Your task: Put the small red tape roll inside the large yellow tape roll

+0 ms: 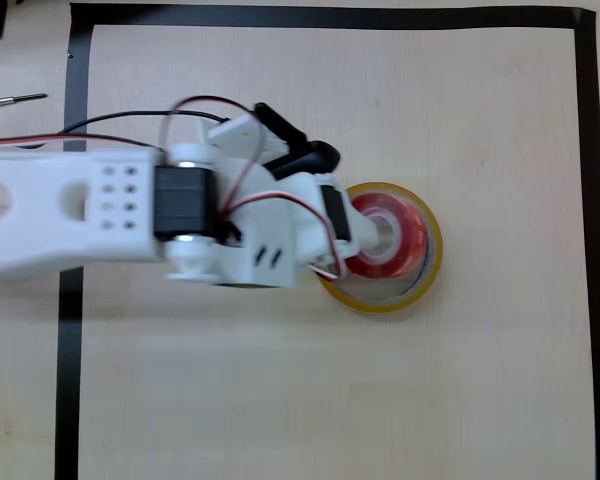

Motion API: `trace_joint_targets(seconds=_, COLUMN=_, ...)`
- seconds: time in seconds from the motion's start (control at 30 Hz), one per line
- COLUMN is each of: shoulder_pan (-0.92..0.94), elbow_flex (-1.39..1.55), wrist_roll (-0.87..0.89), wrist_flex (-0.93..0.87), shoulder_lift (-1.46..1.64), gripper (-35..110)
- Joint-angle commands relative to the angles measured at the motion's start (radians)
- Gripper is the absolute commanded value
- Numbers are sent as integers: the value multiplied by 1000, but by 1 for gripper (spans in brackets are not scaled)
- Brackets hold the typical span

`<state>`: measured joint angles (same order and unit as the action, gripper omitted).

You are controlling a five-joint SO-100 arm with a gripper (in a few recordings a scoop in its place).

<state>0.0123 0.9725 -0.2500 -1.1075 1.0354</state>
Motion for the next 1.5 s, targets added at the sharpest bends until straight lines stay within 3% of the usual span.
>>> trace_joint_targets(seconds=0.0, shoulder_pan=34, elbow_flex=-307, wrist_roll=23, wrist_flex=-81, shoulder_lift=-57, gripper=0)
trace_joint_targets(seconds=0.23, shoulder_pan=38, elbow_flex=-451, wrist_roll=25, wrist_flex=-195, shoulder_lift=-135, gripper=17)
trace_joint_targets(seconds=0.4, shoulder_pan=34, elbow_flex=-657, wrist_roll=32, wrist_flex=-367, shoulder_lift=-135, gripper=18)
trace_joint_targets(seconds=0.47, shoulder_pan=31, elbow_flex=-834, wrist_roll=32, wrist_flex=-500, shoulder_lift=-166, gripper=13)
trace_joint_targets(seconds=0.53, shoulder_pan=28, elbow_flex=-1215, wrist_roll=34, wrist_flex=-701, shoulder_lift=-282, gripper=7)
trace_joint_targets(seconds=0.6, shoulder_pan=32, elbow_flex=-1063, wrist_roll=66, wrist_flex=-704, shoulder_lift=-141, gripper=0)
trace_joint_targets(seconds=0.77, shoulder_pan=15, elbow_flex=-518, wrist_roll=81, wrist_flex=-690, shoulder_lift=295, gripper=0)
trace_joint_targets(seconds=0.8, shoulder_pan=6, elbow_flex=-376, wrist_roll=83, wrist_flex=-640, shoulder_lift=405, gripper=0)
trace_joint_targets(seconds=0.9, shoulder_pan=-48, elbow_flex=339, wrist_roll=84, wrist_flex=-255, shoulder_lift=922, gripper=0)
trace_joint_targets(seconds=1.13, shoulder_pan=-25, elbow_flex=1295, wrist_roll=129, wrist_flex=80, shoulder_lift=1513, gripper=0)
trace_joint_targets(seconds=1.33, shoulder_pan=52, elbow_flex=1721, wrist_roll=186, wrist_flex=189, shoulder_lift=1916, gripper=0)
trace_joint_targets(seconds=1.47, shoulder_pan=58, elbow_flex=1916, wrist_roll=193, wrist_flex=161, shoulder_lift=2233, gripper=0)
